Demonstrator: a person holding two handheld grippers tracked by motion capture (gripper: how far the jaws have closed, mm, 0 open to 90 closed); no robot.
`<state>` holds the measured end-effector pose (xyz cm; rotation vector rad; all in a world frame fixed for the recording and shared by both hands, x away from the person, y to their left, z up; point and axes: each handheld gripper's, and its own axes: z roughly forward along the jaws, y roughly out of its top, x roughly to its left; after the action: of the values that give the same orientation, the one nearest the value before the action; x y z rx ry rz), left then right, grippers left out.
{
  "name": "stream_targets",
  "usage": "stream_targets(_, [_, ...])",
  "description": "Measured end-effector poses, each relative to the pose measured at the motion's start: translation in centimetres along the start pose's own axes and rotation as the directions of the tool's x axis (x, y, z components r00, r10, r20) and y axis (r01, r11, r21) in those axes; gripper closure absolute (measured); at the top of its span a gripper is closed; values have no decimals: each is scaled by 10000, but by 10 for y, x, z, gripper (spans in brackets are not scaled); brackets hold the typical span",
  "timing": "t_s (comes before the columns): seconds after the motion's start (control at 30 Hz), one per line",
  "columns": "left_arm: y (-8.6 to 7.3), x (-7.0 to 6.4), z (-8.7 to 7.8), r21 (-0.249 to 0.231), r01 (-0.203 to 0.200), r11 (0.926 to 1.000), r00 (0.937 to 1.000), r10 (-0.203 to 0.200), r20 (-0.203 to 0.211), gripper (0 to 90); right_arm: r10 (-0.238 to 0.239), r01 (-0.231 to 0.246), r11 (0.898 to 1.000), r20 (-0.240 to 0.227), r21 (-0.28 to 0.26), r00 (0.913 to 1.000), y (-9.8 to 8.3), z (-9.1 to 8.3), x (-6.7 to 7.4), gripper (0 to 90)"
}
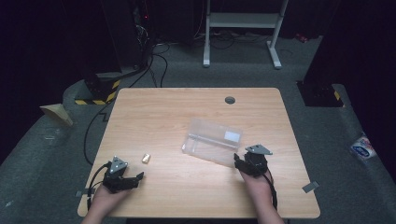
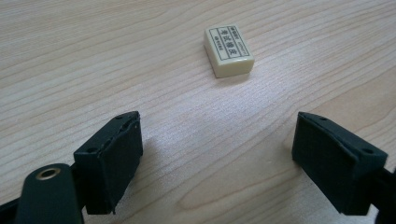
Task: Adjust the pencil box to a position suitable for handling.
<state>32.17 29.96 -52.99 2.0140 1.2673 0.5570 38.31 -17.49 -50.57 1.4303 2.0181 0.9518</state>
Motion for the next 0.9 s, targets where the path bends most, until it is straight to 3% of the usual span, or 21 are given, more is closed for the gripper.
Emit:
stream_targets(0.13, [0,0,0,27,-31,10000,10000,31,-4,166,85,-98,9996,-479,-281,9988,-4,-6,2,458])
stream_targets(0.27, [0,0,0,-28,10,10000,10000,-10,-9,166,176,-192,9996,-847,-187,9963,-4,-1,4,535])
stream_targets(0.53, [0,0,0,-31,8,10000,10000,-8,-23,167,67,-43,9996,-845,286,9964,-5,6,5,651])
stream_targets(0.9, [0,0,0,-30,9,10000,10000,-9,-22,167,85,-74,9998,-625,188,9980,-8,2,-7,747])
